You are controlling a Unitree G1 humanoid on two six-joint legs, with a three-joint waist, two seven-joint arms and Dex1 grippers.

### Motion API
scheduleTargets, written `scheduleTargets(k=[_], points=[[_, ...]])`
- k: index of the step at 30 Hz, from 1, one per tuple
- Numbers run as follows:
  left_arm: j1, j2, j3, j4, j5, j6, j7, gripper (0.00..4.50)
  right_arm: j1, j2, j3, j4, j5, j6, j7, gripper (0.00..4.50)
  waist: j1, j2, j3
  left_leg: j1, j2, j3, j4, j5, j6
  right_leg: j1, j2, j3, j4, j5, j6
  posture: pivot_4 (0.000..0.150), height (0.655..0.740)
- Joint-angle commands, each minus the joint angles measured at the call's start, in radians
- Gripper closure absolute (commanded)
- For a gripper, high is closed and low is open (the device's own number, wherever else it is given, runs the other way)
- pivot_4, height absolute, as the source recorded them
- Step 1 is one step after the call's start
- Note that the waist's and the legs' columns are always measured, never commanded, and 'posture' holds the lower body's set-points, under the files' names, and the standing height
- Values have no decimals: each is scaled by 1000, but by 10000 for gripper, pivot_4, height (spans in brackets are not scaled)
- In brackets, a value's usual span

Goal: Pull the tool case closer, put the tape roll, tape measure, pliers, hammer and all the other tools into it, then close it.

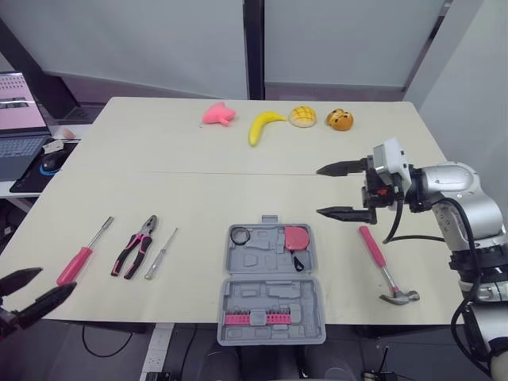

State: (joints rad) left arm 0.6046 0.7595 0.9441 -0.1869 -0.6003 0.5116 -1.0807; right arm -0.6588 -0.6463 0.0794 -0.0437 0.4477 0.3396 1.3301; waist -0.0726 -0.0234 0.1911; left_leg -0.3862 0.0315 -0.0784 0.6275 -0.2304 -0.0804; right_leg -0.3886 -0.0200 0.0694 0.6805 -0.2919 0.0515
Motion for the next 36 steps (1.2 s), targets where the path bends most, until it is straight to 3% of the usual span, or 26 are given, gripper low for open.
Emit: scheduleTargets(k=[1, 7, 19, 25, 36], points=[[53, -43, 59, -78, -23, 10, 36, 0, -32, 14, 0, -114, 68, 71, -18, 368, 5, 0, 0, 0, 0, 0, 0, 0, 0, 0, 0, 0, 0, 0, 0, 1500, 7400], [22, -54, 10, -96, -11, -11, 98, 0, -42, 20, 10, -157, 71, 121, -62, 368, 19, -2, -1, 0, 0, 0, 0, 0, 0, 0, 0, -1, 0, -1, 0, 1500, 7400], [-428, -5, -369, 130, 175, -18, 331, 0, 12, -3, -8, -210, 49, 143, -169, 368, 18, -2, -1, 0, 0, -1, 0, 0, 0, 0, 1, -1, 0, 0, -1, 1500, 7400], [-611, -4, -521, 338, 273, -79, 349, 0, 32, -27, -23, -265, 67, 185, -213, 368, 18, -2, -1, 0, 0, -1, 0, 0, 0, 0, 1, -1, 0, 0, -1, 1500, 7400], [-741, -13, -640, 549, 346, -176, 344, 0, 46, -31, -30, -295, 70, 213, -254, 368, 18, -2, -1, -1, 0, -2, 0, 0, 0, 0, 1, -2, 0, 0, 0, 1500, 7400]])
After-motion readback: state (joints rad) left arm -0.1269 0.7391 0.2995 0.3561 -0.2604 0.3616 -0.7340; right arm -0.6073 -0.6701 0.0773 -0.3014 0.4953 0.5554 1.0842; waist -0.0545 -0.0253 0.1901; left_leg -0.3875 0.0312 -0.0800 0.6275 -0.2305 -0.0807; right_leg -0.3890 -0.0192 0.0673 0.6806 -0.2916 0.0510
